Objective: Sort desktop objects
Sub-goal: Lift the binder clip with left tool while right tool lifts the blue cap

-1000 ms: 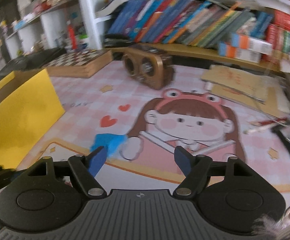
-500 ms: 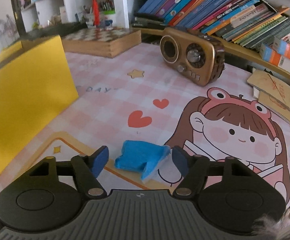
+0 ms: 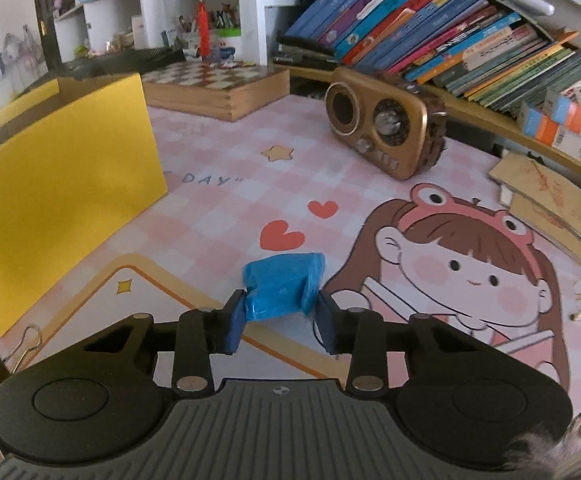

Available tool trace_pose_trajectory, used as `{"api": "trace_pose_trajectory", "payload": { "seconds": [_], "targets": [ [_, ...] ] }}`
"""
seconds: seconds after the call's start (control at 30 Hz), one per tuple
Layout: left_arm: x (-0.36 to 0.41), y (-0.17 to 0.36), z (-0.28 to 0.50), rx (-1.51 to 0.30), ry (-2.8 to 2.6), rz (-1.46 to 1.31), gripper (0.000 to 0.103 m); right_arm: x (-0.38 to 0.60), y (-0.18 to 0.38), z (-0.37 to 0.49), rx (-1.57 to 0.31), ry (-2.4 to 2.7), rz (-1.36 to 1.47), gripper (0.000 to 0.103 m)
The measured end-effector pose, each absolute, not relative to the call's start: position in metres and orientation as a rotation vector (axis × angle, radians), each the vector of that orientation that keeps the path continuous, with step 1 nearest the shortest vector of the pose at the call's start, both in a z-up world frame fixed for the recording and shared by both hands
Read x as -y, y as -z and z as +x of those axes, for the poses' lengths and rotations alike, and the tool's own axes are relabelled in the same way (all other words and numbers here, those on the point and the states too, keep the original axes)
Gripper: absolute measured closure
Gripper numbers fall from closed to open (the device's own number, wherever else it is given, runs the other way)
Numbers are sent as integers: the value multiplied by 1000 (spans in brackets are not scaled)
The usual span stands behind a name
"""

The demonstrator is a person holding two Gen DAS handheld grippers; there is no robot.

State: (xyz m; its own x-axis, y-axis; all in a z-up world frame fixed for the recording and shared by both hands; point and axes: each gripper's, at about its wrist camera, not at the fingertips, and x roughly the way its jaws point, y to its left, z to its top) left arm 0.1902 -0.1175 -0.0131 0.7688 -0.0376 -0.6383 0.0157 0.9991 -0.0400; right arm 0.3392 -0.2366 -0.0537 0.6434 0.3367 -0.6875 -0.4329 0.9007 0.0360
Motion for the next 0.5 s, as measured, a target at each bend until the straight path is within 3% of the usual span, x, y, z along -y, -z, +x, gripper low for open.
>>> {"api": "trace_pose_trajectory", "payload": {
  "seconds": [0.5],
  "targets": [
    [111,4,159,-648,85,-50,65,277,10,270,-710,-413,-19,70]
  ]
}}
